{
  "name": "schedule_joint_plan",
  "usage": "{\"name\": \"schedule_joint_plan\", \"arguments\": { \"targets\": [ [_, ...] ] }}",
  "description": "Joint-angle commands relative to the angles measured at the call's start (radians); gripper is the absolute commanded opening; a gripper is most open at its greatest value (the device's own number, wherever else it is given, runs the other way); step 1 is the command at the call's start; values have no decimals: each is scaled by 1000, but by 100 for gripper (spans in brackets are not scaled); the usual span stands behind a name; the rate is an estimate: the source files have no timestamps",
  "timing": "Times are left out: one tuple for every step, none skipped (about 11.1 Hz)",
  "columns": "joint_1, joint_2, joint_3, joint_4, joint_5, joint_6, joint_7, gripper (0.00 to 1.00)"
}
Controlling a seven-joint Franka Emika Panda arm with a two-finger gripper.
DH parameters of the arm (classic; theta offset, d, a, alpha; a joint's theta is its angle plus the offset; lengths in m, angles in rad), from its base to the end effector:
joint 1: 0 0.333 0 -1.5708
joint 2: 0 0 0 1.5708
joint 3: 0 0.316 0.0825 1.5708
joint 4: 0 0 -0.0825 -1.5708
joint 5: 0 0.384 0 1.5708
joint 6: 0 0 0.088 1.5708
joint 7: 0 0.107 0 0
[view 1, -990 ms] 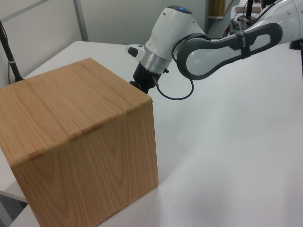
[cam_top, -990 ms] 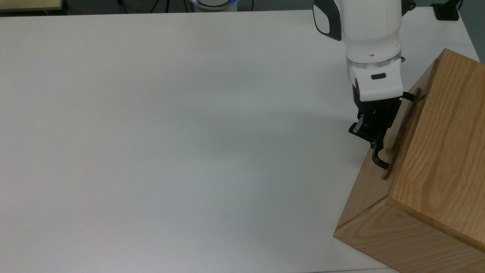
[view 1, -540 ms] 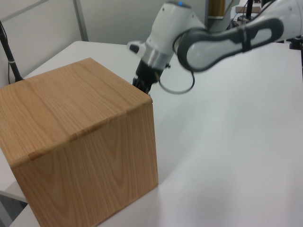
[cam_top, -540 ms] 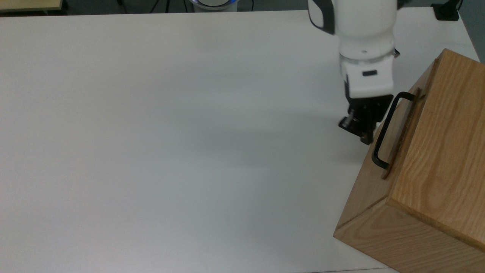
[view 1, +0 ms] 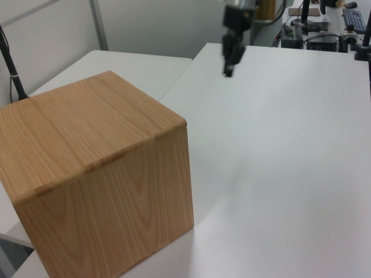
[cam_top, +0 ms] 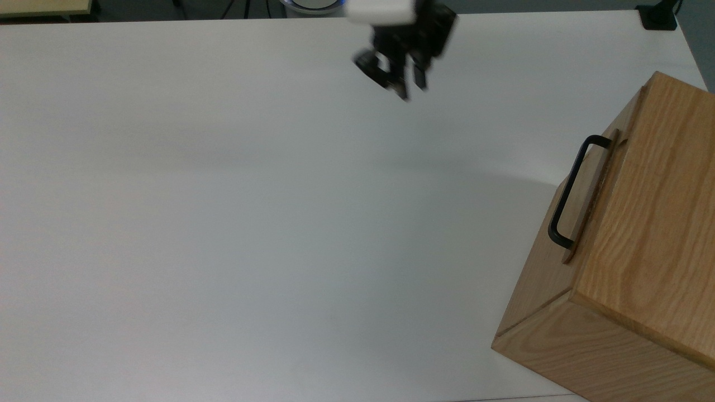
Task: Close the drawer by sliding it
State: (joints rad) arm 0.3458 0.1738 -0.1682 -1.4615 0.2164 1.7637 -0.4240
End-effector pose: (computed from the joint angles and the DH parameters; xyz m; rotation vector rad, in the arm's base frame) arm 0.6100 0.1380 0.5956 -2.8414 -0.8453 -0.2267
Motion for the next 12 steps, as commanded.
{"name": "schedule_joint_plan", "arguments": {
  "targets": [
    [-219,-180,119,-128,-55,-169,31,72],
    [-285,-209,171,-131,-113,-209,45,100],
    [-310,-227,186,-140,-168,-243,82,100],
    [-320,-237,185,-143,-193,-263,155,100],
    [-338,-237,182,-148,-203,-259,215,100],
    [-344,-235,176,-148,-224,-251,266,100],
    [-344,-232,152,-146,-241,-247,298,100],
    [-340,-232,112,-145,-243,-241,315,100],
    [-340,-228,101,-143,-243,-233,321,100],
    [-344,-221,98,-138,-244,-205,327,100],
    [-352,-221,89,-138,-244,-173,371,100],
    [-353,-217,85,-138,-246,-144,442,100]
  ]
}}
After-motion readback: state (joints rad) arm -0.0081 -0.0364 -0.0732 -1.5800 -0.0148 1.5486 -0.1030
